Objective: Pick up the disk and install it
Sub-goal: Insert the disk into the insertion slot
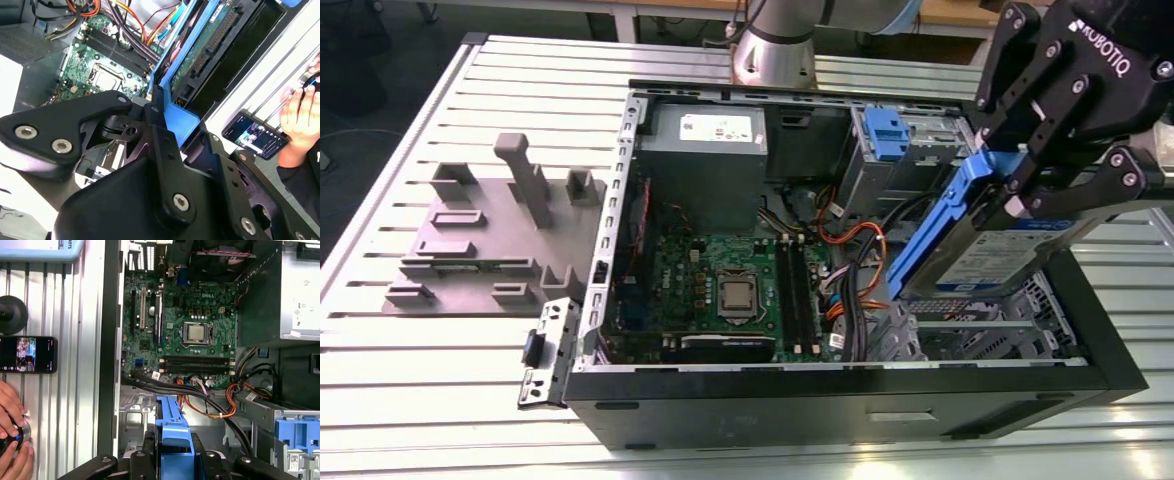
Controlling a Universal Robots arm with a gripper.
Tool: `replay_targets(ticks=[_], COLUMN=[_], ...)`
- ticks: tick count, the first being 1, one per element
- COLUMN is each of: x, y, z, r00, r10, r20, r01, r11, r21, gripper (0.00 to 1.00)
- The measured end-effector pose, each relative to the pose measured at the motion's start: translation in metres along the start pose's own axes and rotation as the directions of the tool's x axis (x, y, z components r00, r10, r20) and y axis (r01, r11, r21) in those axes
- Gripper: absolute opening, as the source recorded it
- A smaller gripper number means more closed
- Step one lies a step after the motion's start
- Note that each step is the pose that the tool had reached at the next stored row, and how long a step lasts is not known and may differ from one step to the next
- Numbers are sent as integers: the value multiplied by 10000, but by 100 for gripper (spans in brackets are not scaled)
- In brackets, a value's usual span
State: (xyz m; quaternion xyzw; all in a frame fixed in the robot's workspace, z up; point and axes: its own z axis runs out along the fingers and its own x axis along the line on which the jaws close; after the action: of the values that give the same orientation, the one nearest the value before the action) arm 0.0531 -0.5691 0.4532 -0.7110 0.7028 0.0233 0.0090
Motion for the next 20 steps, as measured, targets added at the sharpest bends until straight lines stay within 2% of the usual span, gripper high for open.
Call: replay_targets(ticks=[13,20], x=[22,68], y=[-191,-231], z=[54,96], r00=[10000,10000], r10=[0,1], r20=[1,1], r01=[0,-1], r11=[10000,10000], r21=[0,0], gripper=[37,37])
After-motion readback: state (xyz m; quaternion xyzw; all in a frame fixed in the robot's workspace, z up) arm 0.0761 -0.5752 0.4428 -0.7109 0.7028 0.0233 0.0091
